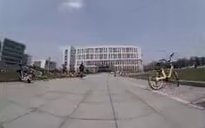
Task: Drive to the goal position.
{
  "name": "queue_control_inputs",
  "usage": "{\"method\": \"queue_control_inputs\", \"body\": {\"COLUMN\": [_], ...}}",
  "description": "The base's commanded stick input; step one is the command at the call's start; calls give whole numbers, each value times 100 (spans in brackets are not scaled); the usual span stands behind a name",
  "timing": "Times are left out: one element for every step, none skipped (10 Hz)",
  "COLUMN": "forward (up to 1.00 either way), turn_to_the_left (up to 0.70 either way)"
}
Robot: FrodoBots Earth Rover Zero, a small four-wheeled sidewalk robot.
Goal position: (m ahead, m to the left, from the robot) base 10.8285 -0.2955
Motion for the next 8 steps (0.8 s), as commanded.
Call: {"method": "queue_control_inputs", "body": {"forward": [100,100,100,100,100,100,100,100], "turn_to_the_left": [0,0,0,0,0,0,0,0]}}
